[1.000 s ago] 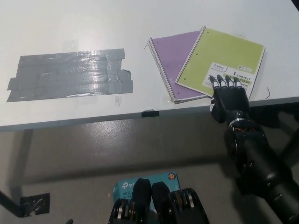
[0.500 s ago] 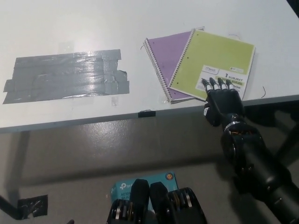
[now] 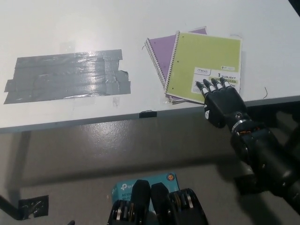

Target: The robot uses its right hand to align two notebooks stacked together until they are fully overlapped

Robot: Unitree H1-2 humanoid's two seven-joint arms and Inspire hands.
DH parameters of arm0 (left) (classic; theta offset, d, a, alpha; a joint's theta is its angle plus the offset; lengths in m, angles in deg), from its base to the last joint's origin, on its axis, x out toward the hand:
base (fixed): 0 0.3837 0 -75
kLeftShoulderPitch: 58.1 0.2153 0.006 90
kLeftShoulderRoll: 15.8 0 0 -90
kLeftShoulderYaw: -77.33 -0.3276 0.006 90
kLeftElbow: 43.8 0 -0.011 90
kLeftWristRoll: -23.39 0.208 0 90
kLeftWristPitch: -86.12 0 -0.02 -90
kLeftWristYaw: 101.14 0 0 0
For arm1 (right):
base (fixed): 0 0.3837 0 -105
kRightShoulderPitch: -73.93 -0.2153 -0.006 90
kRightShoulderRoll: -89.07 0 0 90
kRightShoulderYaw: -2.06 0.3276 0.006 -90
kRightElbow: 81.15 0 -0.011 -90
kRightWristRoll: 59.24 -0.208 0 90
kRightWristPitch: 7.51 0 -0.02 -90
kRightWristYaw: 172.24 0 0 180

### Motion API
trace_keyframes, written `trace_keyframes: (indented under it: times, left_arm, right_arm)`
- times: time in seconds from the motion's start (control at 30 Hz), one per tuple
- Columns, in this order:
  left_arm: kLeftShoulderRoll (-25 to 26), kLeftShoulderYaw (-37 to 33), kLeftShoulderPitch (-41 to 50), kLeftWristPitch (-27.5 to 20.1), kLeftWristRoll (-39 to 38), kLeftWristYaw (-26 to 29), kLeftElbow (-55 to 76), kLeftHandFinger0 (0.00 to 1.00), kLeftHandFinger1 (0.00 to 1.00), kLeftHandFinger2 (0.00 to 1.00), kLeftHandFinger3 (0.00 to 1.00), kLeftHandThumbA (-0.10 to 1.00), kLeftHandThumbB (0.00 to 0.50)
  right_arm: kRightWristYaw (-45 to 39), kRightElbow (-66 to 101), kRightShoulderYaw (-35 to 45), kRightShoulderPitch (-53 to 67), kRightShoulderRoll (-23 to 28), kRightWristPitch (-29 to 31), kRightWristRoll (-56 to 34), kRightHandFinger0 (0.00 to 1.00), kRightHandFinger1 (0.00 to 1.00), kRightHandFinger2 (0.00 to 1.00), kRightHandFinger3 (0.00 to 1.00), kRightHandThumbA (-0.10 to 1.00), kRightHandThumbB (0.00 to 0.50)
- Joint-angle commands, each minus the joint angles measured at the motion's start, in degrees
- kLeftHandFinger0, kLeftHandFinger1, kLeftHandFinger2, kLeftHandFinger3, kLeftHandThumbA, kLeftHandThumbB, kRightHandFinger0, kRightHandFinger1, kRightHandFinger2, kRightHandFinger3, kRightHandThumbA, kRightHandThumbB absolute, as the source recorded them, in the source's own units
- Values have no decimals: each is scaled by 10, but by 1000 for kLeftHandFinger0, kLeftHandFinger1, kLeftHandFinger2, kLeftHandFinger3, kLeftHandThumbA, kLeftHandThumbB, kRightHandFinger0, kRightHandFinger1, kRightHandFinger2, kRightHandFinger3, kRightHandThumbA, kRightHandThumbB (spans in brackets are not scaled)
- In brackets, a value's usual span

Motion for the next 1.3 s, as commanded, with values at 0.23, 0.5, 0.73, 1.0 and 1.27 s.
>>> trace_keyframes:
  times: [0.23,0.5,0.73,1.0,1.27]
  left_arm:
    - [16,1,0,-3,1,-11,18,598,634,729,1000,1000,500]
    - [17,-3,-9,0,3,-15,18,647,632,698,1000,1000,500]
    - [17,-6,-14,-4,5,-17,10,632,633,712,1000,1000,500]
    - [16,-4,-13,2,9,-10,16,570,596,678,1000,1000,500]
    - [18,-7,-14,4,8,-16,20,660,649,720,1000,1000,500]
  right_arm:
    - [-53,-26,-34,-3,64,89,7,1000,1000,1000,1000,1000,345]
    - [-5,-18,-78,-8,84,135,58,1000,1000,1000,1000,1000,334]
    - [83,-60,-125,-33,74,172,103,1000,1000,1000,1000,1000,314]
    - [112,-77,-155,-60,87,176,134,1000,1000,1000,1000,1000,287]
    - [112,-95,-151,-92,83,160,139,1000,1000,1000,1000,1000,299]
